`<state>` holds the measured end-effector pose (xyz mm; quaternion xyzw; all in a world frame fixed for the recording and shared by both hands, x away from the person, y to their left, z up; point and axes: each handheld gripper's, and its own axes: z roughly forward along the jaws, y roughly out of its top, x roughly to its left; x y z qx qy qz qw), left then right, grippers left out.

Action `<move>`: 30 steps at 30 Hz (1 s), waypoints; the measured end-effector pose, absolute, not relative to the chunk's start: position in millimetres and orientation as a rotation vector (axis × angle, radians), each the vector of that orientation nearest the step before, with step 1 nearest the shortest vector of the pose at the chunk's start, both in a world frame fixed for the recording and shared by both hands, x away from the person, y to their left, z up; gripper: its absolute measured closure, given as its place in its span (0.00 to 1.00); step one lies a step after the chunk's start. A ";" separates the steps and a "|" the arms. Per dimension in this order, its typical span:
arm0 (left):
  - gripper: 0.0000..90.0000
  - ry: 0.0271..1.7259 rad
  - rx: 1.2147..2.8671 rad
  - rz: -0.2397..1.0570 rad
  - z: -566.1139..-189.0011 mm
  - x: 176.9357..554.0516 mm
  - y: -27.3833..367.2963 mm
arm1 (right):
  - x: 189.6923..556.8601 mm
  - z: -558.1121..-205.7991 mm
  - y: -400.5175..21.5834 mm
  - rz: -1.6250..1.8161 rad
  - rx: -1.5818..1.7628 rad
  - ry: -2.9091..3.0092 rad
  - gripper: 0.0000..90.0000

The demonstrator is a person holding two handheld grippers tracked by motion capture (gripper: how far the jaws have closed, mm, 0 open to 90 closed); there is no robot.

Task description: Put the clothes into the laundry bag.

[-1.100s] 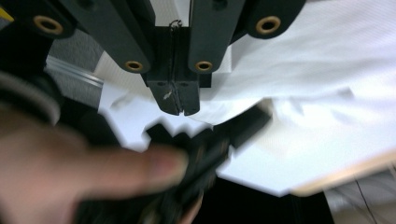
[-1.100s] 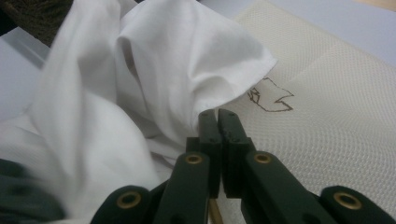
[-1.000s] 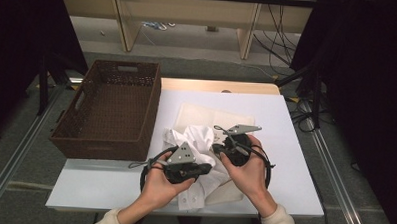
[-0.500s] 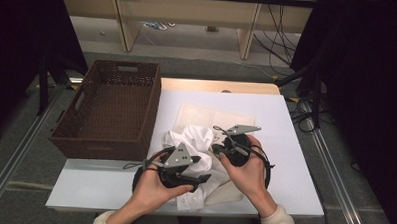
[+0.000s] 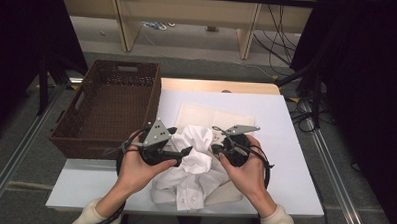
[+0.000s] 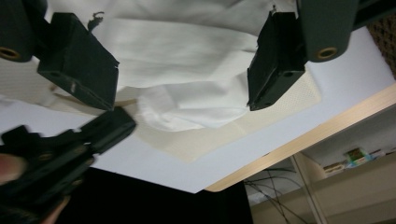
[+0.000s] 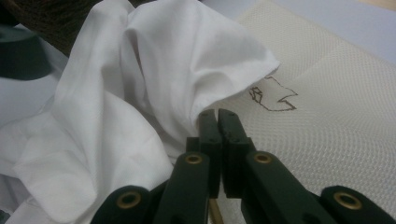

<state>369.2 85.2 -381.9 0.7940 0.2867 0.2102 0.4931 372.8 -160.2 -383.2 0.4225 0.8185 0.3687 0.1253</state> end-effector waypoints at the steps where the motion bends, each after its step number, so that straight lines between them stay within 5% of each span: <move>1: 0.25 0.695 1.945 0.504 -385.7 375.9 84.6 | 373.1 -383.4 -160.4 1.074 1.221 2.385 1.00; 7: 0.28 0.755 2.065 0.416 -413.0 399.2 80.1 | 375.7 -384.9 -161.7 1.078 1.165 2.391 1.00; 19: 0.86 0.740 2.117 0.390 -413.1 396.3 74.1 | 374.3 -386.6 -159.3 1.088 1.214 2.378 1.00; 30: 0.90 0.563 2.143 0.450 -392.7 348.1 57.1 | 375.2 -382.6 -164.0 1.093 1.237 2.355 1.00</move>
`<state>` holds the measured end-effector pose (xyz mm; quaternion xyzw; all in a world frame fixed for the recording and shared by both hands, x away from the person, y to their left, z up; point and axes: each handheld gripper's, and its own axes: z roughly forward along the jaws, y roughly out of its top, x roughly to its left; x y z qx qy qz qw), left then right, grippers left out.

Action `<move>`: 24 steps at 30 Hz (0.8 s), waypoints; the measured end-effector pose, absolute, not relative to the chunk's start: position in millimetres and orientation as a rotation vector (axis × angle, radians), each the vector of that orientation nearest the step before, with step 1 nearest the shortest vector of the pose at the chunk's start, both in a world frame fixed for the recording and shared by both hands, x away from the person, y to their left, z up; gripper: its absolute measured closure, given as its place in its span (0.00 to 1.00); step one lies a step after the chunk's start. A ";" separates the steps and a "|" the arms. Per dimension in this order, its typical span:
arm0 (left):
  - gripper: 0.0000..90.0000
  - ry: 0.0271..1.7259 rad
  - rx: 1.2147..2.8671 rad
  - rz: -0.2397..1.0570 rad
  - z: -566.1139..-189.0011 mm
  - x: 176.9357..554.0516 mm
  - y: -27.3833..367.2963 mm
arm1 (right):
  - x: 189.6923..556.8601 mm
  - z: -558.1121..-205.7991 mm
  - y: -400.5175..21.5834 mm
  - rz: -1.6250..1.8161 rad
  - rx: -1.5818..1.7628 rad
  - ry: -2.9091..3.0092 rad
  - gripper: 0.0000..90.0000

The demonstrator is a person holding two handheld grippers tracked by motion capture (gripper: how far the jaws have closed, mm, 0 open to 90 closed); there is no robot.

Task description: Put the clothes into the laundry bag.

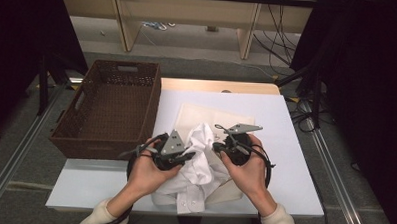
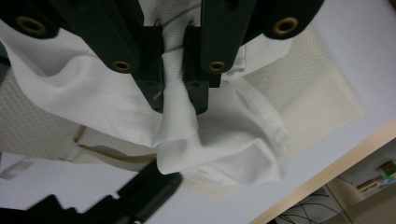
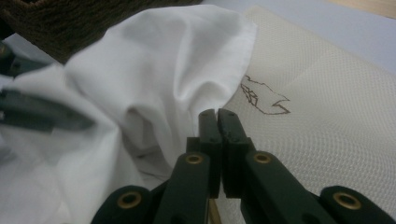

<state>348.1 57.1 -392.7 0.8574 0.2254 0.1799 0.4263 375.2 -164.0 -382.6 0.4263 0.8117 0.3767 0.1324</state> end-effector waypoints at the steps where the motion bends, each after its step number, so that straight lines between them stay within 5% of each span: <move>1: 0.90 0.542 2.151 0.447 -394.0 344.9 52.5 | 373.9 -381.5 -163.7 1.091 1.250 2.346 1.00; 19: 0.88 0.512 2.307 0.414 -433.5 364.1 3.9 | 369.0 -374.5 -162.9 1.147 1.149 2.329 1.00; 24: 0.71 0.517 2.236 0.366 -429.7 358.7 14.2 | 368.1 -373.4 -162.6 1.158 1.167 2.331 1.00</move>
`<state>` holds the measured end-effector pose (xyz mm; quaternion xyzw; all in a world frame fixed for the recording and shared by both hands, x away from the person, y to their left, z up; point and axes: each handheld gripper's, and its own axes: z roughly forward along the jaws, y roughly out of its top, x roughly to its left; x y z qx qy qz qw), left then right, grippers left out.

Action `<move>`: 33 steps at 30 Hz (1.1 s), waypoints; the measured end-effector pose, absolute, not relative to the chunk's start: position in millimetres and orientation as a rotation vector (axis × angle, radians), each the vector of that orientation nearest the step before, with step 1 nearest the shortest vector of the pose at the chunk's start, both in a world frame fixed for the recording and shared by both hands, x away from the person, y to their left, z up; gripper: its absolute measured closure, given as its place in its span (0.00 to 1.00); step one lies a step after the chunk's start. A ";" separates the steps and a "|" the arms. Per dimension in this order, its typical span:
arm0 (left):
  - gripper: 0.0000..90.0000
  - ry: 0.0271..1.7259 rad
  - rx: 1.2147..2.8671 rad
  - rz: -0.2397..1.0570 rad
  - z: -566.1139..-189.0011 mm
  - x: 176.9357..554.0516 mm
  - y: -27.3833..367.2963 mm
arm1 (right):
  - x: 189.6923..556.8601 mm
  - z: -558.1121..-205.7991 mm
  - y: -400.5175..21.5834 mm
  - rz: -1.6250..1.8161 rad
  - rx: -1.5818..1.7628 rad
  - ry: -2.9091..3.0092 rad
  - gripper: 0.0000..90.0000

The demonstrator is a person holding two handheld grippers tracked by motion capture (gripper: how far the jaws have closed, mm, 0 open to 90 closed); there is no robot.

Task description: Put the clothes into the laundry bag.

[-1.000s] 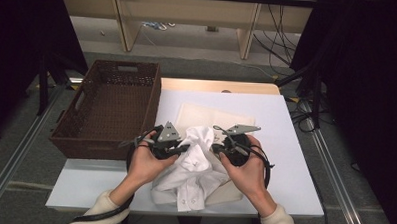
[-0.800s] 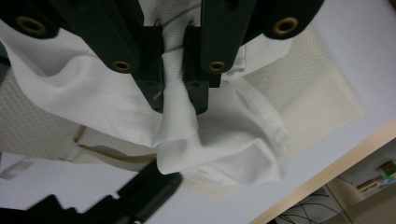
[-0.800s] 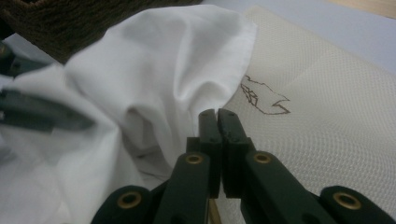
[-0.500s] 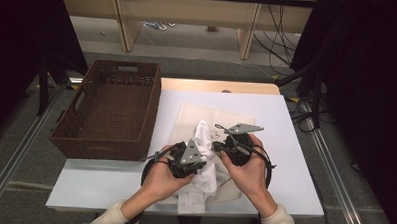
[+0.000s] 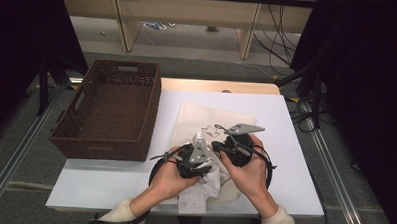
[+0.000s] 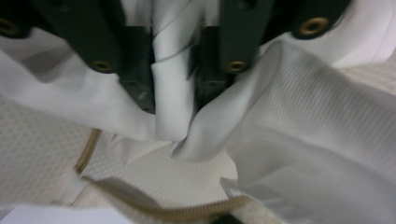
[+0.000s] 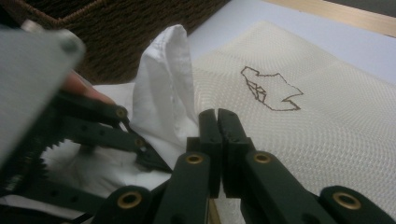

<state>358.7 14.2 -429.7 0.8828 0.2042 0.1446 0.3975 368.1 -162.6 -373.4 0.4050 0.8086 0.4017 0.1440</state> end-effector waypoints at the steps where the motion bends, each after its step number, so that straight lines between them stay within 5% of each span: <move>1: 0.67 0.525 2.208 0.347 -428.2 356.3 16.0 | 368.7 -373.6 -163.3 1.159 1.152 2.334 1.00; 4: 0.54 0.553 2.142 0.339 -416.1 347.8 29.5 | 369.6 -373.2 -164.9 1.153 1.162 2.329 1.00; 14: 0.39 0.602 2.019 0.488 -381.3 349.6 61.8 | 370.7 -374.3 -163.3 1.150 1.155 2.336 1.00; 19: 0.40 0.545 2.030 0.481 -382.9 362.0 50.2 | 369.9 -375.3 -162.5 1.145 1.186 2.328 1.00; 22: 0.48 0.527 2.015 0.468 -386.6 370.9 40.3 | 369.7 -375.0 -162.9 1.134 1.182 2.344 1.00; 26: 0.85 0.503 2.033 0.490 -389.5 373.3 34.6 | 369.0 -374.9 -163.2 1.133 1.198 2.346 1.00; 28: 0.95 0.503 2.041 0.469 -390.4 371.0 33.4 | 371.9 -376.2 -164.8 1.153 1.164 2.342 1.00; 33: 0.99 0.456 2.137 0.415 -398.0 362.3 31.4 | 372.3 -375.2 -166.3 1.142 1.174 2.345 1.00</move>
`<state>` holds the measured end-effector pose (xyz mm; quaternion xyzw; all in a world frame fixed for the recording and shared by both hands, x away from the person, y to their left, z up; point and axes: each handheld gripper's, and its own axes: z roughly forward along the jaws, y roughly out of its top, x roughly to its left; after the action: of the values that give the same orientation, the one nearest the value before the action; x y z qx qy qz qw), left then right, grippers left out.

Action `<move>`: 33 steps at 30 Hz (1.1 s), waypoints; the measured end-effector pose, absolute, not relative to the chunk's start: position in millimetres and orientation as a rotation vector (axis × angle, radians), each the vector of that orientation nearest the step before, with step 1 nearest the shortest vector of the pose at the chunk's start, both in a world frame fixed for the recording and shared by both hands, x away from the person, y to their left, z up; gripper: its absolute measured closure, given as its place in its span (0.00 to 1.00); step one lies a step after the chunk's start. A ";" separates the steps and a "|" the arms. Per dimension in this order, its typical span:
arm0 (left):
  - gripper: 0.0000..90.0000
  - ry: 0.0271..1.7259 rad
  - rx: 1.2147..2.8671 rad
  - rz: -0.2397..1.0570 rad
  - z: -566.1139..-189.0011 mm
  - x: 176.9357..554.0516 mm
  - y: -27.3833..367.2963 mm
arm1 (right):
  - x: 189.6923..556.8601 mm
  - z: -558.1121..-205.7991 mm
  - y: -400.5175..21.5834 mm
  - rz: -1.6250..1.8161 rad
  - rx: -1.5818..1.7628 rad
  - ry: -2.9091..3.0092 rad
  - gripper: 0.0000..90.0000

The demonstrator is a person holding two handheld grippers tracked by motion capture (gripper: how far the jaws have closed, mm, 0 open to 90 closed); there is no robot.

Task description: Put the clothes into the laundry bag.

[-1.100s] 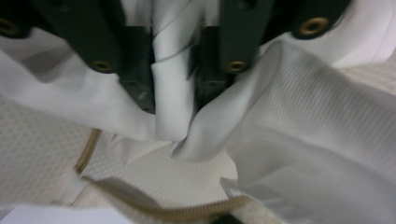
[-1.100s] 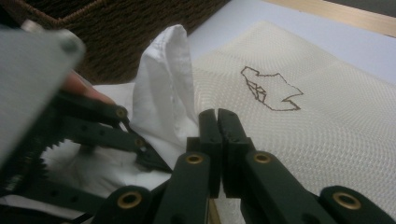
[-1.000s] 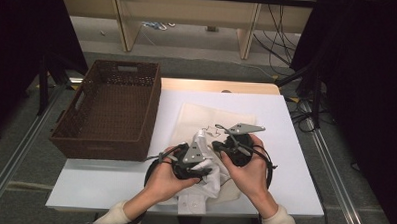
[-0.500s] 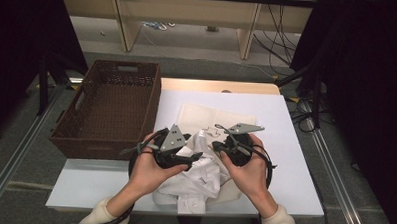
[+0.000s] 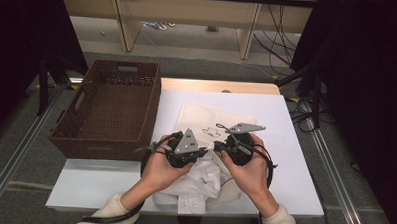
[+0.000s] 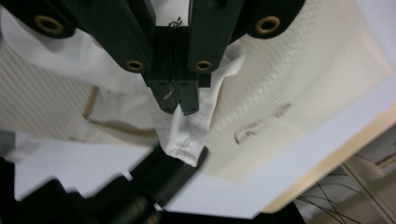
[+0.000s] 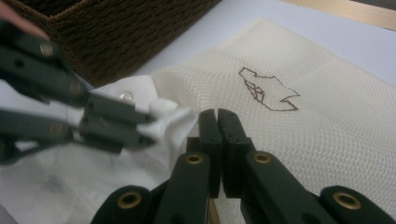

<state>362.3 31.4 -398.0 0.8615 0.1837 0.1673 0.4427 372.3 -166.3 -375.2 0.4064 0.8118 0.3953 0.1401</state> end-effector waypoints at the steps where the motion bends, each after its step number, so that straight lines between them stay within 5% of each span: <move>1: 0.99 0.444 2.159 0.399 -400.7 360.9 30.2 | 371.8 -374.9 -166.1 1.142 1.183 2.341 1.00; 12: 0.96 0.502 2.234 0.401 -428.7 370.4 10.0 | 368.0 -372.2 -162.0 1.149 1.146 2.346 1.00; 21: 0.44 0.586 2.131 0.364 -410.8 359.9 31.7 | 368.7 -372.7 -163.9 1.140 1.169 2.346 1.00; 33: 0.22 0.556 2.211 0.344 -412.3 330.4 61.1 | 368.8 -373.0 -161.9 1.148 1.169 2.355 1.00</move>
<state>330.4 61.1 -412.3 0.8765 0.2202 0.1363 0.4058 368.8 -161.9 -373.0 0.4036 0.8132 0.3966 0.1361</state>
